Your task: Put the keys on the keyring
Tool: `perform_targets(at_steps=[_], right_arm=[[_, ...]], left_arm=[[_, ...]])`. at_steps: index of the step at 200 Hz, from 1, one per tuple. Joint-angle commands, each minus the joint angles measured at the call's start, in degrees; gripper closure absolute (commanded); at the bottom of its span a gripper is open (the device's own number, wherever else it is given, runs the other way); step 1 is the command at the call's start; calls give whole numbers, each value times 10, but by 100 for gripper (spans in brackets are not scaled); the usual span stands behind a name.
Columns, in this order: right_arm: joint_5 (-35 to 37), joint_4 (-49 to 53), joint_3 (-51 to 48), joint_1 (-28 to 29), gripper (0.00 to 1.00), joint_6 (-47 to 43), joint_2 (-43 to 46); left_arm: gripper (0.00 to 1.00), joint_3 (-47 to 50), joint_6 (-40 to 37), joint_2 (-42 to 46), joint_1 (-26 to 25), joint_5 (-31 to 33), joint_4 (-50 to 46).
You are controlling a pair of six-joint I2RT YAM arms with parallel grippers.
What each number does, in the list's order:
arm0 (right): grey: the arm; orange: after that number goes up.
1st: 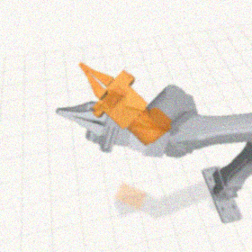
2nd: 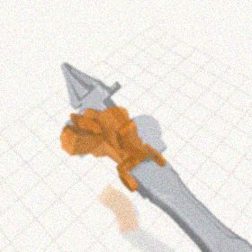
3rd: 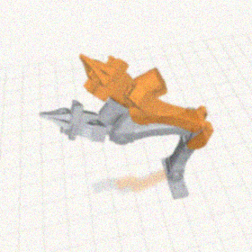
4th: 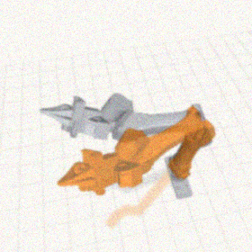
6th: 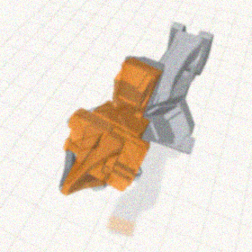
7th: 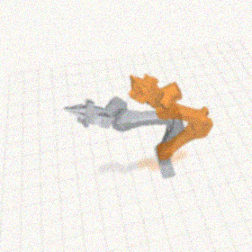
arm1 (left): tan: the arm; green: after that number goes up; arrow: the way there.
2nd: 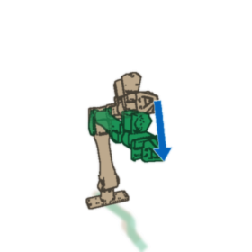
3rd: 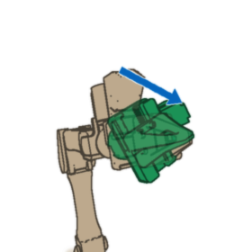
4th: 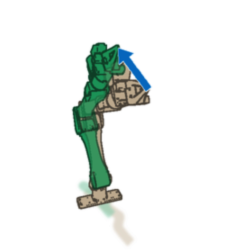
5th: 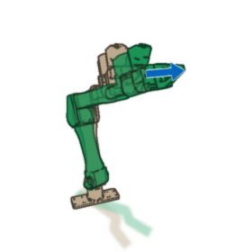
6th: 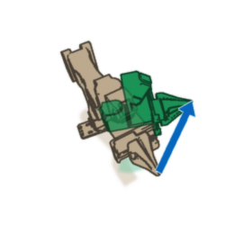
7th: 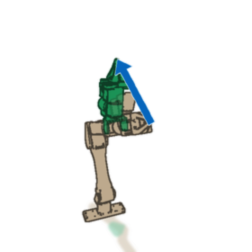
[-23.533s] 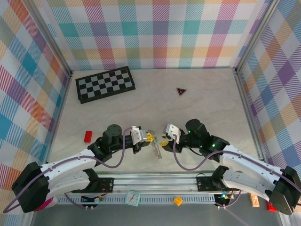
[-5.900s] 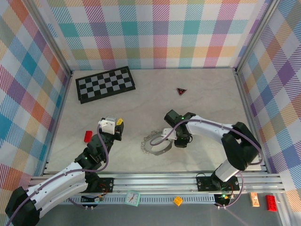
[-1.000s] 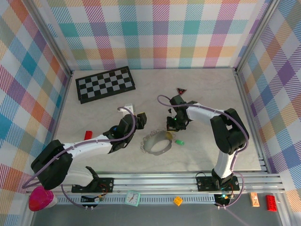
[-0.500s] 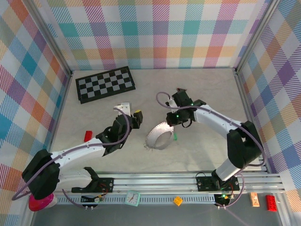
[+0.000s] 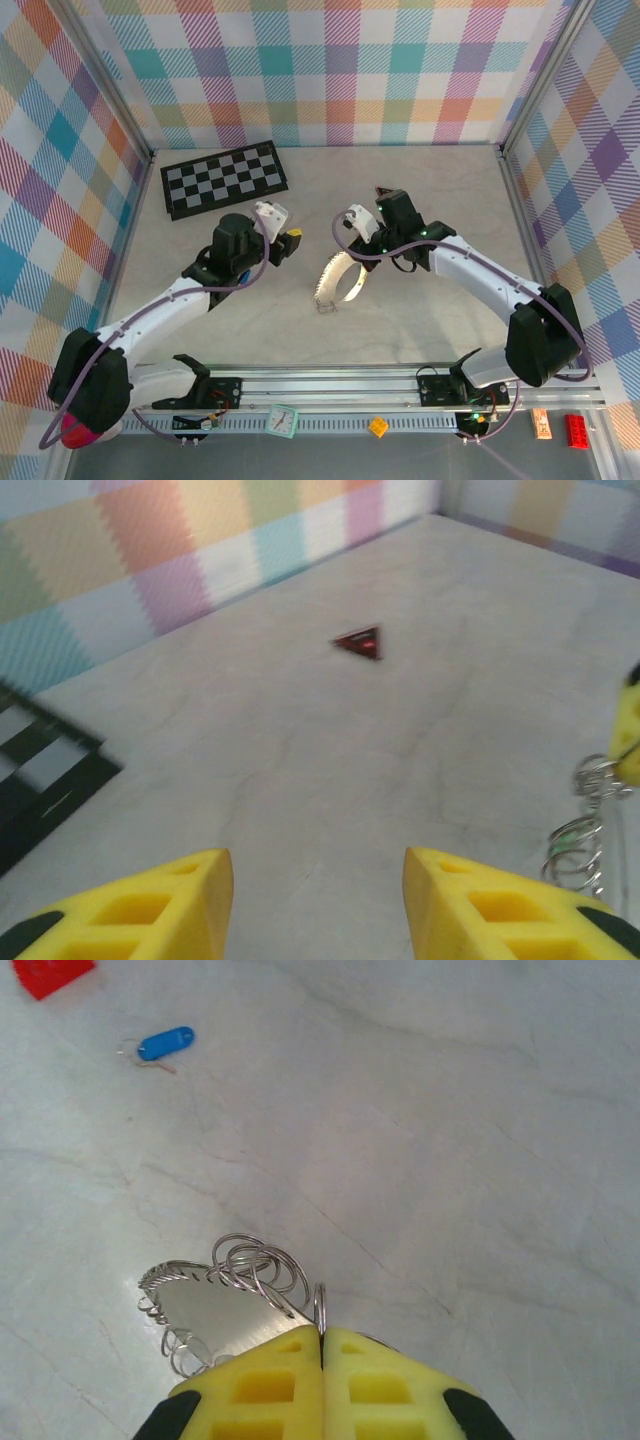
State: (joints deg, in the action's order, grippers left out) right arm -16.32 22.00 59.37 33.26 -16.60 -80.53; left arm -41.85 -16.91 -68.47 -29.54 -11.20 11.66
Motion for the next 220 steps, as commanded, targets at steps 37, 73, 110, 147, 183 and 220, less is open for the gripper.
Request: perform_targets(at_steps=[37, 73, 110, 147, 183, 220], right_arm=[[-87, -38, -12, 9, 100, -73, 51], [-87, -19, -7, 23, 100, -87, 49], [-86, -22, -8, 36, 100, -97, 48], [-80, -22, -9, 51, 100, -108, 44], [-72, -26, -13, 62, 100, -114, 47], [-72, -28, -15, 72, 100, -123, 43]], left_arm=[[58, -75, -162, -79, 25, -253, -54], [60, -94, -180, -115, 26, -322, -50], [63, -98, -236, -122, 26, -401, -91], [65, -97, -282, -122, 26, -435, -145], [62, -71, -274, -102, 26, -402, -110], [68, -66, -271, -101, 23, -411, -112]])
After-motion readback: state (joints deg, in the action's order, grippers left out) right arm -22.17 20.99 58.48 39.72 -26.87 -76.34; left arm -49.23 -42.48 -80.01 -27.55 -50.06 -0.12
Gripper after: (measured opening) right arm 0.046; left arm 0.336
